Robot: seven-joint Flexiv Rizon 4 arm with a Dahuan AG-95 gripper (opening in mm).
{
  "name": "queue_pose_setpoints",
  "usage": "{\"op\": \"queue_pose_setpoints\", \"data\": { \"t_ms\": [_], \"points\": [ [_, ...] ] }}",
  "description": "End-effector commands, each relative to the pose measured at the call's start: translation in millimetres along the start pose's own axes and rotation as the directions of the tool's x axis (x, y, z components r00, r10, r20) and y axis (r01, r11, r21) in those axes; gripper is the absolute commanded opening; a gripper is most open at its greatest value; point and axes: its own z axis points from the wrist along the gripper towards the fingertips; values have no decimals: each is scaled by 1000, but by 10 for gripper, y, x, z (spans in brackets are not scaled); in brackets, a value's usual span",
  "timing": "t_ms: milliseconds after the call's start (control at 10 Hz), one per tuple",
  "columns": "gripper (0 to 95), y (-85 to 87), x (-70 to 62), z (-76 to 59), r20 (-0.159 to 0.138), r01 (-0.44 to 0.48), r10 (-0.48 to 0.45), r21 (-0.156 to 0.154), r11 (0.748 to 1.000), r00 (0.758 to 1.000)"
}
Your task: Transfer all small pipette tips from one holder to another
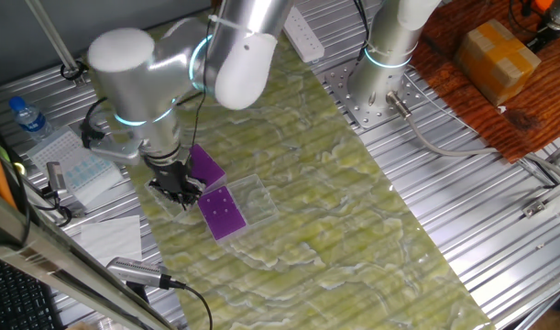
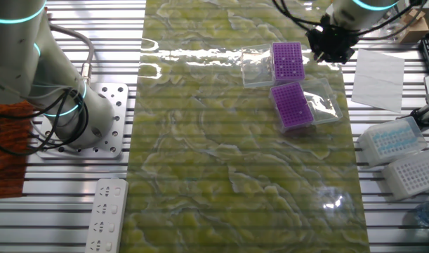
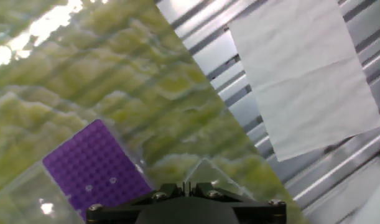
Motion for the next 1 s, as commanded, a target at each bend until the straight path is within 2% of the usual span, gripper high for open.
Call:
{"op": "queue_pose_setpoints", "data": {
  "t_ms": [100, 200, 300, 400, 500, 800, 900, 1000],
  "points": [
    [0, 211, -101, 78, 95, -70, 72, -18, 997, 993],
    [0, 268, -123, 94, 113, -70, 72, -23, 997, 991],
    [0, 268, -123, 94, 113, -70, 72, -23, 997, 991],
    [0, 324, -150, 129, 150, -73, 78, -39, 997, 986],
    [0, 343, -171, 146, 166, -71, 78, -44, 996, 983],
    [0, 354, -251, 132, 170, -63, 71, -49, 997, 983],
    [0, 356, -265, 126, 186, -61, 72, -66, 996, 980],
    [0, 356, -265, 126, 186, -61, 72, -66, 996, 980]
  ]
}}
